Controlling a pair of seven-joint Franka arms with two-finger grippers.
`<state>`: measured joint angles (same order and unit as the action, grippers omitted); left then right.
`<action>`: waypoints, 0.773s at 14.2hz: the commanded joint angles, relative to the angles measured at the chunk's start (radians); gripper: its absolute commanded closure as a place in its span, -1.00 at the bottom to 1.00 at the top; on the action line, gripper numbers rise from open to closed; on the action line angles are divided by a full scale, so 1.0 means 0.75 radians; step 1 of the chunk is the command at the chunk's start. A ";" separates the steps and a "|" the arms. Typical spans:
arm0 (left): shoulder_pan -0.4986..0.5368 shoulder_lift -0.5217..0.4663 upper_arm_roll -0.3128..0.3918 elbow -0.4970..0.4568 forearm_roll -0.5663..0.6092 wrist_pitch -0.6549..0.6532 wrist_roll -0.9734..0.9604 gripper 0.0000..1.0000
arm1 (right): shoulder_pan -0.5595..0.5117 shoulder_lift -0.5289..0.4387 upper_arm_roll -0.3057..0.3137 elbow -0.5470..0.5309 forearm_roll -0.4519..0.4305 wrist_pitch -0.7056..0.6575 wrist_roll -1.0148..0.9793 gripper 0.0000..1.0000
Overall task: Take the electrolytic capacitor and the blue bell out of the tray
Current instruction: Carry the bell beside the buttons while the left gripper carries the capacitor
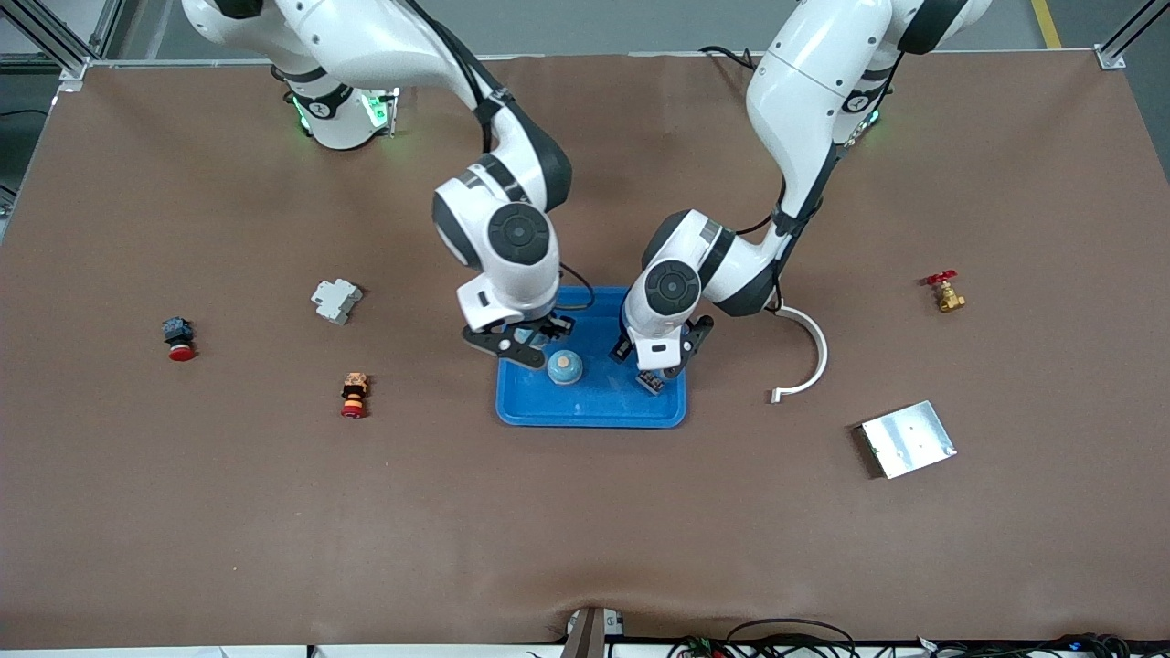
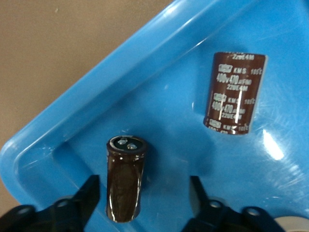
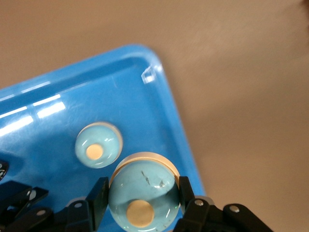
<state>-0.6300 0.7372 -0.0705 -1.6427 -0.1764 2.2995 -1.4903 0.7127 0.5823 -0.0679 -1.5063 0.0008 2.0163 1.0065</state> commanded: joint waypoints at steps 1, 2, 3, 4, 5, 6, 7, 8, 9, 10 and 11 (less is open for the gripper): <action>-0.007 -0.009 0.002 -0.013 0.014 0.014 -0.032 0.47 | -0.054 -0.148 0.013 -0.114 -0.093 -0.019 -0.080 1.00; -0.007 -0.009 0.002 -0.013 0.014 0.014 -0.032 0.72 | -0.079 -0.191 0.013 -0.155 -0.125 -0.017 -0.151 1.00; -0.005 -0.009 0.002 -0.013 0.016 0.014 -0.036 0.91 | -0.119 -0.232 0.013 -0.190 -0.128 -0.017 -0.229 1.00; -0.005 -0.013 0.002 -0.019 0.016 0.016 -0.036 0.96 | -0.156 -0.271 0.013 -0.231 -0.128 -0.009 -0.300 1.00; -0.003 -0.017 0.004 -0.019 0.016 0.016 -0.036 1.00 | -0.189 -0.310 0.013 -0.274 -0.128 -0.001 -0.370 1.00; -0.003 -0.022 0.002 -0.019 0.016 0.016 -0.036 1.00 | -0.228 -0.346 0.015 -0.311 -0.126 0.005 -0.431 1.00; -0.001 -0.028 0.002 -0.019 0.016 0.014 -0.034 1.00 | -0.263 -0.381 0.015 -0.341 -0.126 0.017 -0.488 1.00; 0.001 -0.042 0.002 -0.019 0.016 0.014 -0.036 1.00 | -0.293 -0.416 0.015 -0.378 -0.126 0.028 -0.538 1.00; 0.005 -0.066 0.002 -0.025 0.016 0.004 -0.034 1.00 | -0.328 -0.451 0.015 -0.423 -0.126 0.048 -0.599 1.00; 0.005 -0.097 0.004 -0.037 0.016 -0.018 -0.032 1.00 | -0.363 -0.492 0.015 -0.476 -0.126 0.079 -0.666 1.00; 0.007 -0.134 0.004 -0.047 0.020 -0.053 -0.024 1.00 | -0.400 -0.535 0.015 -0.539 -0.126 0.113 -0.734 1.00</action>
<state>-0.6257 0.7133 -0.0699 -1.6414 -0.1764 2.2990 -1.4925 0.4661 0.2822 -0.0759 -1.7812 -0.0797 2.0464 0.5346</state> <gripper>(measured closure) 0.665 0.370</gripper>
